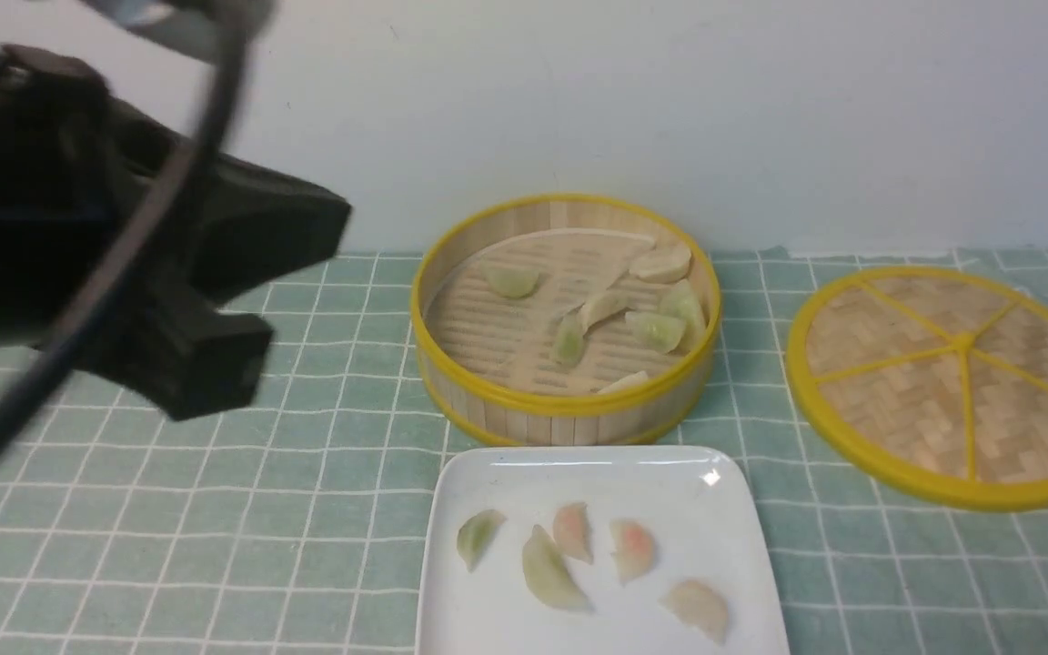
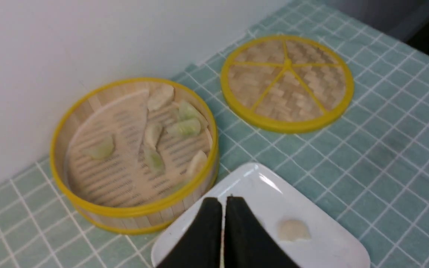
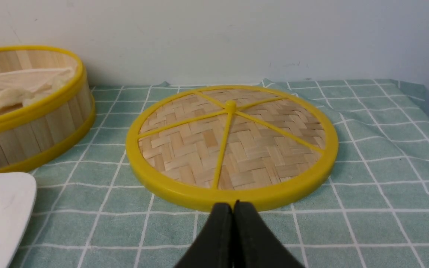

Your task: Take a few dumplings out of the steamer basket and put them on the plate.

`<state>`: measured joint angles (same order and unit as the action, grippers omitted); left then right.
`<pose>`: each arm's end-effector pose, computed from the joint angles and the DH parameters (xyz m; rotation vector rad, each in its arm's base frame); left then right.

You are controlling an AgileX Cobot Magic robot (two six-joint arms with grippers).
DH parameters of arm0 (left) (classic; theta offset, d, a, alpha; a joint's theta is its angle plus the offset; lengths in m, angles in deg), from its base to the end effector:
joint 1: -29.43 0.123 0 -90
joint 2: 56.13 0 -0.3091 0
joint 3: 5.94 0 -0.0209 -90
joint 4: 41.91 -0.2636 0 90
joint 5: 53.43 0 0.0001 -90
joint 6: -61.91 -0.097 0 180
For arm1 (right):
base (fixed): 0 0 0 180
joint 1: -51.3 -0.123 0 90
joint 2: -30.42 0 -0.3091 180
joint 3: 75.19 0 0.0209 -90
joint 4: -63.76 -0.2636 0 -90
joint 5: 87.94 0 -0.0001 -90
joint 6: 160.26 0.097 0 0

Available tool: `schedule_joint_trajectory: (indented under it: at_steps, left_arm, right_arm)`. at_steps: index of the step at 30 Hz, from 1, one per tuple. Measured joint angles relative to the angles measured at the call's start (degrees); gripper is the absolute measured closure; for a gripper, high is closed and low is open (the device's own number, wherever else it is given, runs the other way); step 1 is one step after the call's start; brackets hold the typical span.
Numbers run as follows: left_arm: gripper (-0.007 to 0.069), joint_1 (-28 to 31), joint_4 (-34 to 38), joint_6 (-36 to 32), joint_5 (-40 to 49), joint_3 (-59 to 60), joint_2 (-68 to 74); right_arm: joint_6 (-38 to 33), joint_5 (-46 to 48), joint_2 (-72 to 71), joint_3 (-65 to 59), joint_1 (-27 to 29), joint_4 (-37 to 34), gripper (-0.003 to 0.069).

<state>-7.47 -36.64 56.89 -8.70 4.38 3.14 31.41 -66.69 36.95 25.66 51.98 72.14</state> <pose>0.1322 -0.1071 0.4604 0.7011 1.8969 -0.4625 0.0469 -0.0057 0.1709 0.1102 1.8590 -0.0109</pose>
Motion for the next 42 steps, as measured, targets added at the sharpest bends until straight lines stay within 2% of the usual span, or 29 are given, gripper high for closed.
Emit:
schedule_joint_trajectory:
  at_steps: [3,4,7,9,13,17,23,30,42]
  left_arm:
    - [0.0631,0.0,-2.8,2.8,0.3,0.0,-2.7]
    - [0.0631,0.0,-5.7,5.8,0.2,0.6,-4.5]
    - [0.0631,0.4,-11.1,11.4,-1.6,6.1,-9.8]
    - [0.0631,1.9,-12.0,12.9,-4.6,11.2,-13.6]
    - [0.0631,9.6,-11.3,12.3,-14.6,27.2,-23.6]
    - [0.0631,21.2,-7.7,9.2,-25.3,48.0,-35.7]
    - [0.0631,32.2,-4.8,8.2,-30.2,67.2,-50.0]
    - [0.0631,33.5,-5.3,8.0,-23.7,69.1,-52.7]
    - [0.0631,33.5,-5.3,8.0,-23.2,69.1,-52.7]
  right_arm:
    - [0.0,0.0,0.0,0.0,0.0,0.0,0.0673]
    - [0.0,0.0,0.0,0.0,0.0,0.0,0.0673]
    - [0.0,0.0,0.0,0.0,0.0,0.0,0.0673]
    - [0.0,0.0,0.0,0.0,0.0,0.0,0.0673]
    - [0.0,0.0,0.0,0.0,0.0,0.0,0.0673]
    - [0.0,0.0,0.0,0.0,0.0,0.0,0.0673]
    - [0.0,0.0,0.0,0.0,0.0,0.0,0.0673]
    - [0.0,0.0,0.0,0.0,0.0,0.0,0.0673]
    - [-0.1,0.0,0.0,0.0,0.0,0.0,0.0673]
